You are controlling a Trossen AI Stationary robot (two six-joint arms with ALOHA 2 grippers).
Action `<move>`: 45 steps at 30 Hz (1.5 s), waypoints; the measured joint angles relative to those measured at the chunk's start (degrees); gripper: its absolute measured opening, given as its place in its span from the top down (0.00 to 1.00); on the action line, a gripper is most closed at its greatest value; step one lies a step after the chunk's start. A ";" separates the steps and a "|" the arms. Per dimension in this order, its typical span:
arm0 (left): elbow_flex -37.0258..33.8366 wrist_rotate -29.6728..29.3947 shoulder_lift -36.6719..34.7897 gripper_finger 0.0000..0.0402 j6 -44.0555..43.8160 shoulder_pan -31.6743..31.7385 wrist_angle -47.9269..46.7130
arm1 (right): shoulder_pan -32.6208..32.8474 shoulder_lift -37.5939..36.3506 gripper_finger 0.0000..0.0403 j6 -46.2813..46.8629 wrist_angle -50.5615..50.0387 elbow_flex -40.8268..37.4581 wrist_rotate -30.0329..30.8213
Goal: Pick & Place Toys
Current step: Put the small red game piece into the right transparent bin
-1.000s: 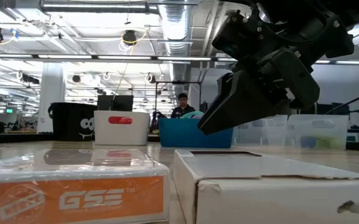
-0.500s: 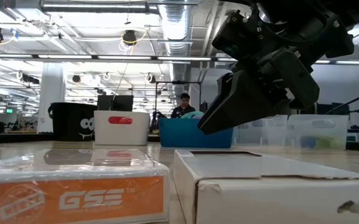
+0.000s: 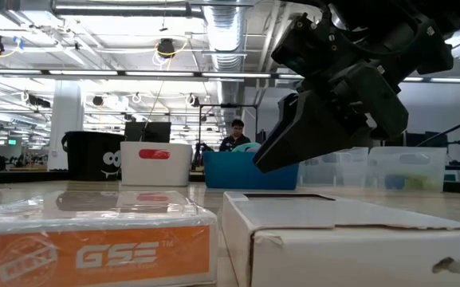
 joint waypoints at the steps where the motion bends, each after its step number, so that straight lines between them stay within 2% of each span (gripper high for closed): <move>1: 0.00 -2.20 -0.97 0.67 1.14 0.62 -0.39 | -0.01 0.00 0.60 -0.22 0.00 0.00 0.00; 4: 0.00 -11.43 -5.01 0.67 5.97 2.59 -1.51 | 0.00 0.00 0.60 -0.43 0.31 0.00 2.26; 11: 0.00 -42.08 -17.14 0.67 23.00 7.63 0.15 | -0.10 -0.66 0.60 -6.60 2.77 0.00 15.21; 15: 0.02 -55.76 -23.13 0.67 33.79 10.32 4.22 | -1.09 -0.63 0.60 -13.97 11.93 0.00 21.91; 17: 0.07 -59.87 -25.33 0.67 40.51 12.26 7.48 | -2.19 -0.63 0.60 -17.14 16.92 0.00 22.80; 20: 0.09 -59.12 -27.49 0.67 51.91 16.10 11.13 | -3.85 -0.63 0.60 -21.91 24.35 0.00 23.00; 23: 0.09 -55.55 -28.10 0.67 57.82 20.27 13.72 | -4.78 -0.63 0.60 -24.88 27.97 0.00 22.69; 29: -2.23 -47.13 -25.72 0.67 60.02 26.69 20.18 | -1.16 -0.61 0.60 -34.08 32.18 0.02 23.28; 35: -8.73 -34.87 -23.29 0.67 59.85 29.27 41.52 | 5.29 -0.61 0.60 -46.82 41.94 0.02 33.67; 40: -11.29 -33.96 -23.05 0.67 62.64 28.30 56.95 | 8.71 -0.57 0.60 -51.87 46.60 0.02 37.35; 45: -11.37 -34.02 -22.99 0.67 65.94 27.04 61.24 | 9.45 -0.58 0.60 -58.57 54.45 0.02 37.72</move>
